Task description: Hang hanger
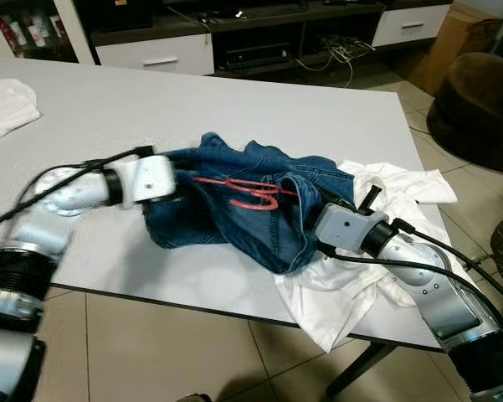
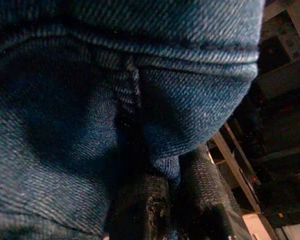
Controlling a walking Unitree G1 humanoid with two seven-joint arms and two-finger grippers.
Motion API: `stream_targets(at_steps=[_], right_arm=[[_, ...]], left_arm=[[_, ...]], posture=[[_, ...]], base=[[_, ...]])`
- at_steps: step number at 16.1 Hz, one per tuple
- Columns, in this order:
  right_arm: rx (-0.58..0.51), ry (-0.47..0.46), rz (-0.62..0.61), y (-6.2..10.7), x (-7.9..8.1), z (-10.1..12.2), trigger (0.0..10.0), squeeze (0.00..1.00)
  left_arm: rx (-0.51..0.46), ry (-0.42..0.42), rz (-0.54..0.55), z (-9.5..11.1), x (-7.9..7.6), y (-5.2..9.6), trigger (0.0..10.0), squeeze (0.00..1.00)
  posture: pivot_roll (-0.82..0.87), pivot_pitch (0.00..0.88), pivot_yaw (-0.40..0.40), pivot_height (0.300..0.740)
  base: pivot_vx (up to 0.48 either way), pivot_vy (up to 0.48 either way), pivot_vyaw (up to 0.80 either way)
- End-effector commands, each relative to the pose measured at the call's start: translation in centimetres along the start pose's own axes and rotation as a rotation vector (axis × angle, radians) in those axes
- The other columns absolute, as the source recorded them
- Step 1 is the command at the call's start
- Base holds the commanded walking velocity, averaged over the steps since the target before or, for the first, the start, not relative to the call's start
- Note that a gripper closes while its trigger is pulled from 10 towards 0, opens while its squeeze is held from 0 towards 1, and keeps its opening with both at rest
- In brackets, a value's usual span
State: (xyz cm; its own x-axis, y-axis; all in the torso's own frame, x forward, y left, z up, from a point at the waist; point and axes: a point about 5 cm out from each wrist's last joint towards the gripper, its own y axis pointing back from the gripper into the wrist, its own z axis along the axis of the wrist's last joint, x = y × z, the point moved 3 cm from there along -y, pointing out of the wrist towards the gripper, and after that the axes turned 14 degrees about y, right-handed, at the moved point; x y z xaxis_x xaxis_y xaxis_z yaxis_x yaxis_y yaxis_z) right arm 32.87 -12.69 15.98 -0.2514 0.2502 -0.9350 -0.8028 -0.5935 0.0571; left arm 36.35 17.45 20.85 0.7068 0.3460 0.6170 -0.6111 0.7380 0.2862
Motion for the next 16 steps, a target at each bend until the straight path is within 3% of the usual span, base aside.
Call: stream_targets(at_steps=[1,4,7,8,10,12,13,14,16], right_arm=[[-0.023,0.004,-0.027,-0.2,-1.0,0.6,0.0,0.0],[-0.004,0.011,-0.02,-0.4,-0.9,0.5,0.0,0.0],[0.021,-0.002,-0.021,-0.5,-0.7,0.1,0.0,0.0],[0.033,-0.012,-0.026,-0.4,-0.7,-0.1,0.0,0.0],[0.038,-0.018,-0.03,-0.4,-0.7,-0.2,0.0,0.0],[0.048,-0.034,-0.04,-0.4,-0.8,-0.4,0.0,0.0],[0.053,-0.04,-0.043,-0.4,-0.8,-0.6,0.0,0.0],[0.057,-0.05,-0.047,-0.4,-0.8,-0.7,0.0,0.0],[0.062,-0.055,-0.051,-0.4,-0.9,-0.8,0.0,0.0]], left_arm=[[-0.029,-0.024,-0.061,1.0,-0.9,-0.9,10.0,0.0],[-0.073,-0.056,-0.134,2.4,-2.2,-1.9,10.0,0.0],[-0.067,-0.085,-0.18,2.9,-2.9,-2.1,10.0,0.0],[-0.092,-0.049,-0.196,3.5,-2.6,-1.9,10.0,1.0],[-0.071,-0.037,-0.24,3.4,-2.8,-1.3,10.0,1.0],[-0.118,-0.145,-0.127,4.5,-1.3,-1.1,10.0,1.0],[-0.15,-0.263,-0.042,5.4,-0.2,-1.1,10.0,0.0],[-0.135,-0.327,-0.035,5.4,0.1,-0.9,10.0,0.0],[-0.063,-0.285,-0.123,4.4,-0.6,-0.3,10.0,0.0]], posture=[[0.02,0.092,0.013,0.74],[0.01,0.088,0.017,0.74],[0.01,0.085,0.02,0.74],[0.02,0.082,0.023,0.74],[0.02,0.08,0.023,0.74],[0.02,0.075,0.021,0.74],[0.02,0.074,0.019,0.74],[0.02,0.074,0.019,0.74],[0.02,0.071,0.017,0.74]], base=[[0.0,0.0,0.0],[0.0,0.0,0.0],[0.0,0.0,0.0],[0.0,0.0,0.0],[0.0,0.0,0.0],[0.0,0.0,0.0],[0.0,0.0,0.0],[0.0,0.0,0.0],[0.0,0.0,0.0]])
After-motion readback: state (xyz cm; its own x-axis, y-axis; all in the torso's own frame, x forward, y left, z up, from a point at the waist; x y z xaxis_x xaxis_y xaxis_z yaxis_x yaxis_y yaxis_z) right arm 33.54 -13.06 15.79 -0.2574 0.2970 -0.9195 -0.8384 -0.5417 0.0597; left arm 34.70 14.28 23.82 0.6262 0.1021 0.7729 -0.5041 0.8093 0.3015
